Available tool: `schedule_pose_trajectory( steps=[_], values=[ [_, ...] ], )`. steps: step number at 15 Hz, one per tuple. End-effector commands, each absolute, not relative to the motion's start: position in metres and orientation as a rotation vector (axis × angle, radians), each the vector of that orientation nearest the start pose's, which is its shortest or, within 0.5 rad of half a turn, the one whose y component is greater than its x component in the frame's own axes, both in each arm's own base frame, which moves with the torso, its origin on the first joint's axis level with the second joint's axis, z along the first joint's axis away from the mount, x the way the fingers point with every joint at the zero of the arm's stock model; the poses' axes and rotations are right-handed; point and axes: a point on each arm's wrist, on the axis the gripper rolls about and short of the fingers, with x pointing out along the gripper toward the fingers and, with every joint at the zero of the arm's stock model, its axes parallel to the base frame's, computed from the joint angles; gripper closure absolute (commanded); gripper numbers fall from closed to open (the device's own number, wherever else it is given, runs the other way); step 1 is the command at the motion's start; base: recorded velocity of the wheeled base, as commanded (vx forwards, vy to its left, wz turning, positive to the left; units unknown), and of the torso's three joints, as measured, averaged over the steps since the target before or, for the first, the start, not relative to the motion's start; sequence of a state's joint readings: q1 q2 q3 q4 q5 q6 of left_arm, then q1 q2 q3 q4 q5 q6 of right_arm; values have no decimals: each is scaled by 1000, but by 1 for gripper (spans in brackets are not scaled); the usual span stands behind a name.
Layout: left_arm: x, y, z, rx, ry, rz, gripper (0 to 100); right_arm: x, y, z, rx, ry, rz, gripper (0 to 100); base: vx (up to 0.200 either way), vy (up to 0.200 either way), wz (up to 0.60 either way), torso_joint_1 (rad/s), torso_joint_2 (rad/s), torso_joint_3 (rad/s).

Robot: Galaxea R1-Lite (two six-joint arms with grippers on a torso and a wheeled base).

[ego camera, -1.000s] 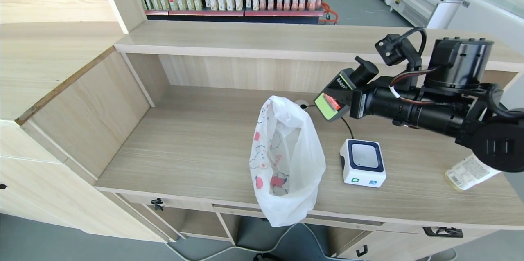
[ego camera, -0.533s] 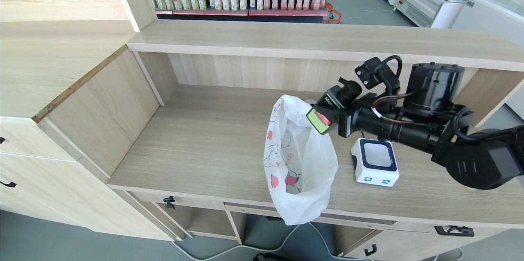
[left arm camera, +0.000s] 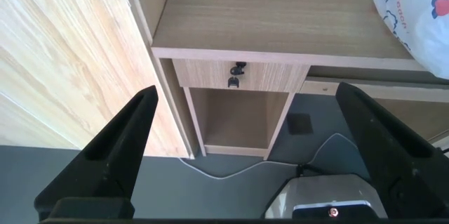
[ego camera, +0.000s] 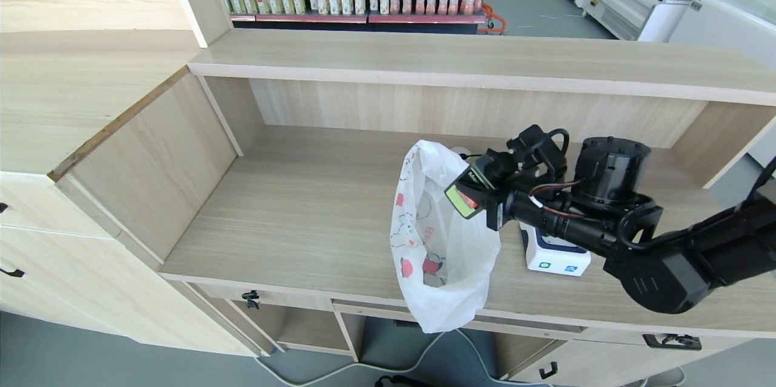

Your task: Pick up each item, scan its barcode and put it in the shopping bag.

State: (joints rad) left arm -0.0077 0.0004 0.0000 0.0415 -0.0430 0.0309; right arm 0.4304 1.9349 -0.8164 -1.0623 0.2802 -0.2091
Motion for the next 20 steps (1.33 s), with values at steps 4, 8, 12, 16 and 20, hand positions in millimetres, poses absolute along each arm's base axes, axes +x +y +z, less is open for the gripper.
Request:
schedule_pose_trajectory(
  steps=[4,8,12,16,20],
  values=[
    [-23,-1,71,30,41,-51,0,318,153,90,-257,117,782,100,0,0,0,0,0,0],
    [-23,-1,71,30,41,-51,0,324,157,69,-278,138,799,100,0,0,0,0,0,0],
    [-23,-1,71,30,41,-51,0,331,161,53,-312,138,821,100,0,0,0,0,0,0],
    [-23,-1,71,30,41,-51,0,333,163,47,-361,112,856,100,0,0,0,0,0,0],
    [-23,-1,71,30,41,-51,0,333,161,44,-362,123,854,0,0,0,0,0,0,0]
  ],
)
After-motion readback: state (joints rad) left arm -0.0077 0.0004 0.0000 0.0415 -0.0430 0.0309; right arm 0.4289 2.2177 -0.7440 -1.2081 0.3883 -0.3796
